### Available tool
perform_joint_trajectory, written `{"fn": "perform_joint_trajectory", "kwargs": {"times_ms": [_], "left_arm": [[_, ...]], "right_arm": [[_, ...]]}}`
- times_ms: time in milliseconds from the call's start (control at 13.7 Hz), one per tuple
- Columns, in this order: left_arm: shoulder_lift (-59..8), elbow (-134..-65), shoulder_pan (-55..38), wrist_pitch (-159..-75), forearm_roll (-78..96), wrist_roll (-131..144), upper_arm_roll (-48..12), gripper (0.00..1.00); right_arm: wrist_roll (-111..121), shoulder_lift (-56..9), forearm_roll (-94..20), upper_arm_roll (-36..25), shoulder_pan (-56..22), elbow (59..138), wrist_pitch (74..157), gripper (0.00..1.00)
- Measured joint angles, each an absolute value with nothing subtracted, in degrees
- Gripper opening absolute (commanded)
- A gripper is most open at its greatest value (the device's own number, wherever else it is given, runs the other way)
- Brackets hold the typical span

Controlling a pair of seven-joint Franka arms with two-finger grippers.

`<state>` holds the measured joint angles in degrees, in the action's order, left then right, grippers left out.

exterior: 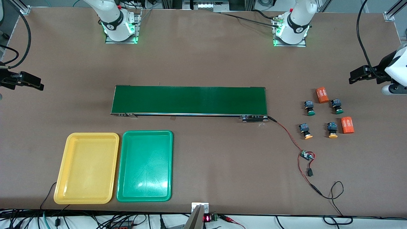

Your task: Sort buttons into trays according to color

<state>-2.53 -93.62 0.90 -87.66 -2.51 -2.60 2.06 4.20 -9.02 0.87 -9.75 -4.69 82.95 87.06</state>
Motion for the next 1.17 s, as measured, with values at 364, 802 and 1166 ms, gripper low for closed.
{"fn": "perform_joint_trajectory", "kwargs": {"times_ms": [364, 802, 1166], "left_arm": [[-8.1, -93.4, 4.0, -89.0, -6.7, -2.8, 2.5, 1.00], [-18.1, -93.3, 10.0, -106.9, -6.9, -12.3, 2.7, 1.00], [-26.5, -93.5, 13.5, -118.8, -6.9, -16.7, 2.7, 1.00]], "right_arm": [[4.2, -9.0, 0.9, -9.8, -4.7, 83.0, 87.1, 1.00], [4.2, -9.0, 0.9, -9.8, -4.7, 83.0, 87.1, 1.00], [4.2, -9.0, 0.9, -9.8, -4.7, 83.1, 87.2, 1.00]]}}
